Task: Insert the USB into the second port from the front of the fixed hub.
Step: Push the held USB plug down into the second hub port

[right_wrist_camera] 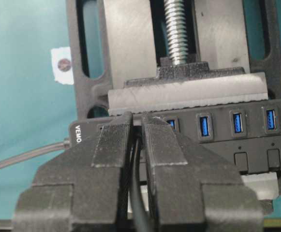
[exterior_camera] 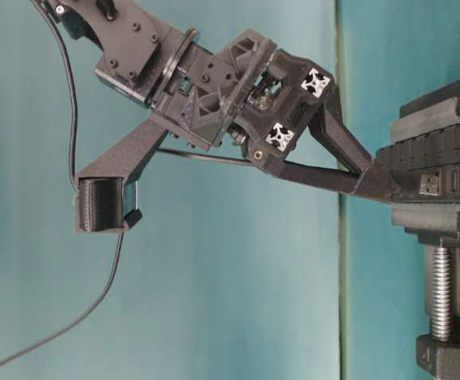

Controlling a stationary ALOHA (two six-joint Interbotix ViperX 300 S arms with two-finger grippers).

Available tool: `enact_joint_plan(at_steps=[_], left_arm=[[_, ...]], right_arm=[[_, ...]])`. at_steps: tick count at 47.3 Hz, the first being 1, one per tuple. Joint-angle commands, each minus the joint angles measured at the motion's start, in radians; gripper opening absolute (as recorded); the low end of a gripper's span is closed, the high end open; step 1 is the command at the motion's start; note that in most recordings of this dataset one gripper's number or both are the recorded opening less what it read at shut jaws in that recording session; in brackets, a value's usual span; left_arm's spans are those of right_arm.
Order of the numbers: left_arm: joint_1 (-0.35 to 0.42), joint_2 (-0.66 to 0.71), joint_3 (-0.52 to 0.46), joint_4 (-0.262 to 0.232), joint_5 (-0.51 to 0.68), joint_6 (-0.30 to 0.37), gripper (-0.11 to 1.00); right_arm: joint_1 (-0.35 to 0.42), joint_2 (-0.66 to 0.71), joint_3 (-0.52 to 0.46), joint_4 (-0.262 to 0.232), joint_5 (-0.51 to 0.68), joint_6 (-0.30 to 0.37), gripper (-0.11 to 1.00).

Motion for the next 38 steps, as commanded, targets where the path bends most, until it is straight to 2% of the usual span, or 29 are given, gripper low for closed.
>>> enact_joint_plan(at_steps=[1, 18, 38], left_arm=[[0.002, 0.005, -0.011, 0.002, -0.005, -0.002, 0.0], [0.0, 0.005, -0.009, 0.002, -0.005, -0.002, 0.0], [0.002, 0.005, -0.009, 0.002, -0.008, -0.002, 0.0]], right_arm=[[0.002, -0.009, -0.011, -0.003, 0.005, -0.005, 0.06], [0.003, -0.011, -0.02, -0.015, 0.046, -0.005, 0.06], [0.005, 0.012, -0.043, -0.021, 0.041, -0.006, 0.06]])
